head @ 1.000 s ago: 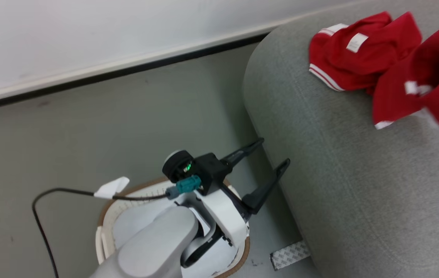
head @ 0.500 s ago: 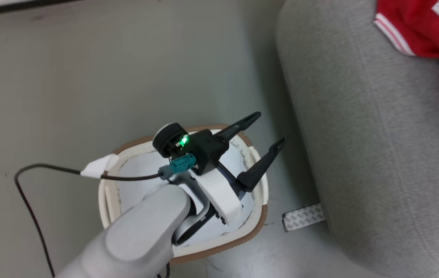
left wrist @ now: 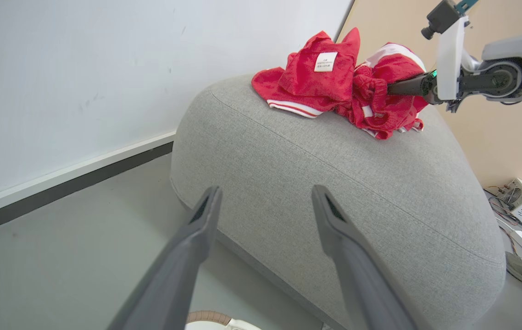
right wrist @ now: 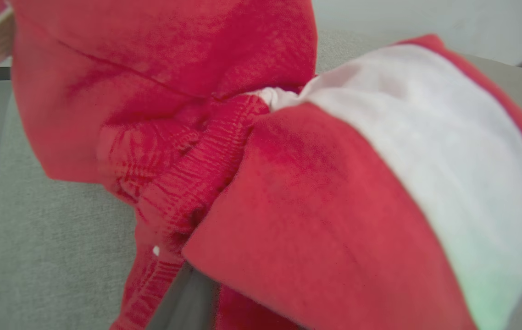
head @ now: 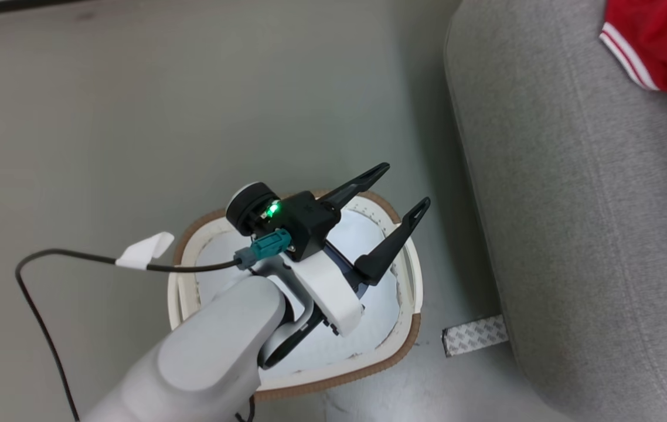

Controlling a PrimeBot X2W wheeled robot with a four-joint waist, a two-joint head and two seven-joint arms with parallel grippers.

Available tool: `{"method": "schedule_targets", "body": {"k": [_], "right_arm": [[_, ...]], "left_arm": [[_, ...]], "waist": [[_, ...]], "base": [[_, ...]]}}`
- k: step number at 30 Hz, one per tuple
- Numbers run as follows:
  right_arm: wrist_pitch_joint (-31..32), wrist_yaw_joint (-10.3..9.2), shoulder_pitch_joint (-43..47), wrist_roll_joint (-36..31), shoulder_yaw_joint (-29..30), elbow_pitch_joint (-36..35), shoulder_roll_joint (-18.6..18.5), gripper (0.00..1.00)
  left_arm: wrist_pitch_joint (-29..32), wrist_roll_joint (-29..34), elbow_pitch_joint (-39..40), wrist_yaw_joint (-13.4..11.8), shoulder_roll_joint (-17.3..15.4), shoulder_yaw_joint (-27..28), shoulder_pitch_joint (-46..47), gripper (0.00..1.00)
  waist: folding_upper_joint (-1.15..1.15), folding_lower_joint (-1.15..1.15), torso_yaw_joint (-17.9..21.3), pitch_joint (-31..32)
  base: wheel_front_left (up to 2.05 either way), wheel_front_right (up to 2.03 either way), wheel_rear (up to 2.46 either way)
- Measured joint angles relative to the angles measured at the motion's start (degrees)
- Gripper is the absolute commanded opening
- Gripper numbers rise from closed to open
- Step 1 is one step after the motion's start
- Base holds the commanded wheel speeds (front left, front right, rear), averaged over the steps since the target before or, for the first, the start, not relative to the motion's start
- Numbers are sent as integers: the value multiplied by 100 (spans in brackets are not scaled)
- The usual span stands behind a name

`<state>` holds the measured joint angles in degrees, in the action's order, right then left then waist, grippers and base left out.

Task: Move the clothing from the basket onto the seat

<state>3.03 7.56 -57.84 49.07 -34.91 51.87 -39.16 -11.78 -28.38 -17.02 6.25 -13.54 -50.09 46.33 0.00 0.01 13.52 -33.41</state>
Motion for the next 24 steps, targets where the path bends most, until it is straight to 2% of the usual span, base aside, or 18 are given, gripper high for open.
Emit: {"method": "schedule_targets", "body": {"k": [9,14,18,24], "right_arm": [[371,0,137,314,-800,-158,-55,100],[649,0,416,535,-1289,-465,-266,100],[538,-1,555,708,-1559,-854,-472,100],[-20,0,702,832,-1685,-1377,-738,100]], "left_arm": [[-161,-169,-278,-23,21,60,-321,100],[-249,-290,-358,-54,27,146,-609,100],[-293,-396,-369,-112,29,257,-847,100],[-320,-485,-302,-229,-1,531,-1163,100]], "waist": [[0,-1,77,668],[0,-1,144,1198],[0,-1,180,1619],[0,-3,138,2197]], "base": [[0,0,0],[0,0,0],[0,0,0],[0,0,0]]}}
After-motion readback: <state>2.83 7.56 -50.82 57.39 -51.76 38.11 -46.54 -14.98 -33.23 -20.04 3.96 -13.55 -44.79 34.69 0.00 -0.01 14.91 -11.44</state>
